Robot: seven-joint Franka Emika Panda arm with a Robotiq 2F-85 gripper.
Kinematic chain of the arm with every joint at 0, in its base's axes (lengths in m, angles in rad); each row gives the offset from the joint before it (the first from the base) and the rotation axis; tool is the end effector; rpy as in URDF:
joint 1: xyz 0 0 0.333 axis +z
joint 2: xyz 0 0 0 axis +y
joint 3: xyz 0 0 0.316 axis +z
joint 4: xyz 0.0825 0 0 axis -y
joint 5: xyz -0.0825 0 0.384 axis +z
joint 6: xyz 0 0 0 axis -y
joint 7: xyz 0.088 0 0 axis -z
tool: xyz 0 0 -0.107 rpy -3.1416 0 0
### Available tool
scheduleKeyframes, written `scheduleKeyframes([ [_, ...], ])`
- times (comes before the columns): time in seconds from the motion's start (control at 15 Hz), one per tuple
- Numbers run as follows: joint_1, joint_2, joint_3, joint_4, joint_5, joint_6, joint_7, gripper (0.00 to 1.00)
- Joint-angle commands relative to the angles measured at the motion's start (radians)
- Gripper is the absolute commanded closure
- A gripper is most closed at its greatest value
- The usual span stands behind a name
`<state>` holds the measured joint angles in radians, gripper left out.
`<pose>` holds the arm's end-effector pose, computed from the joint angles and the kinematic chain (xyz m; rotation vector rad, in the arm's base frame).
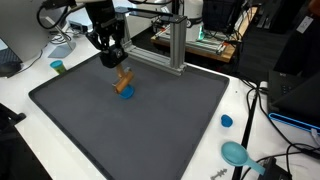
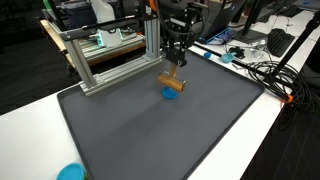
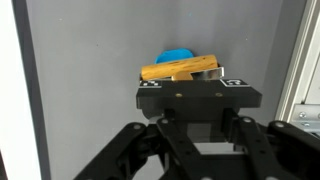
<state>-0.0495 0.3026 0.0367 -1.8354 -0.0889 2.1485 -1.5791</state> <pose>0.6302 -0.0132 0.3675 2.1377 2.2293 -0.0586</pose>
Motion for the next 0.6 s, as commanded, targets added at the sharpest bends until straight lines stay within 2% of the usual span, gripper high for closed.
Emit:
scheduleKeyframes([
  [0.0, -0.003, 0.003, 0.004, 0.002, -0.001, -0.003, 0.002, 0.53],
  [0.07, -0.005, 0.013, 0.004, 0.001, -0.001, 0.029, 0.000, 0.78],
  [0.27, -0.005, 0.032, 0.005, 0.004, -0.006, 0.075, 0.000, 0.78],
  [0.53, -0.002, 0.045, 0.000, 0.000, -0.021, 0.056, 0.013, 0.78],
])
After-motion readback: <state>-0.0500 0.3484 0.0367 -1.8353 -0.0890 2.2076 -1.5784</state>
